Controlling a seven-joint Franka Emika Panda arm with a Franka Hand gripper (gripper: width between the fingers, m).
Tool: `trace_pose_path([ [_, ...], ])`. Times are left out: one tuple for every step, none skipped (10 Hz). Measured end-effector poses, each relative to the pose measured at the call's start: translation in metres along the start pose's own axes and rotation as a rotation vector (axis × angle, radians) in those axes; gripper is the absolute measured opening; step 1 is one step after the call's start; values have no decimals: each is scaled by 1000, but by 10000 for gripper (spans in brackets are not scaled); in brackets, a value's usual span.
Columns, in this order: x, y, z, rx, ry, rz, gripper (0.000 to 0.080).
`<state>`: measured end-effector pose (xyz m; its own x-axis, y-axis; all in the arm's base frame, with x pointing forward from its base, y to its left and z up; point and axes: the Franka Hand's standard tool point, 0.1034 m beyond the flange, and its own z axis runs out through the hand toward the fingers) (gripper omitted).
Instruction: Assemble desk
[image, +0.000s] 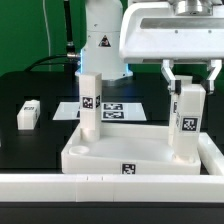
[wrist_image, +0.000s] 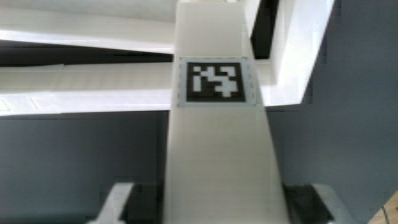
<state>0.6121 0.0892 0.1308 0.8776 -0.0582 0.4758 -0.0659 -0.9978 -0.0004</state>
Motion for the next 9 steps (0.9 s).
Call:
trace_pose_path([
  [0,0,0,0,4,-1,290],
  [0,-1,0,1,10,-2,290],
  [1,-1,1,2,21,-4,290],
  [1,-1,1,3,28,-5,290],
  [1,-1,1,3,28,-5,290],
  [1,-1,1,2,28,-5,388],
  [1,-1,1,2,28,-5,523],
  [1,-1,1,2,28,-5,622],
  [1,-1,1,2,28,-5,641],
])
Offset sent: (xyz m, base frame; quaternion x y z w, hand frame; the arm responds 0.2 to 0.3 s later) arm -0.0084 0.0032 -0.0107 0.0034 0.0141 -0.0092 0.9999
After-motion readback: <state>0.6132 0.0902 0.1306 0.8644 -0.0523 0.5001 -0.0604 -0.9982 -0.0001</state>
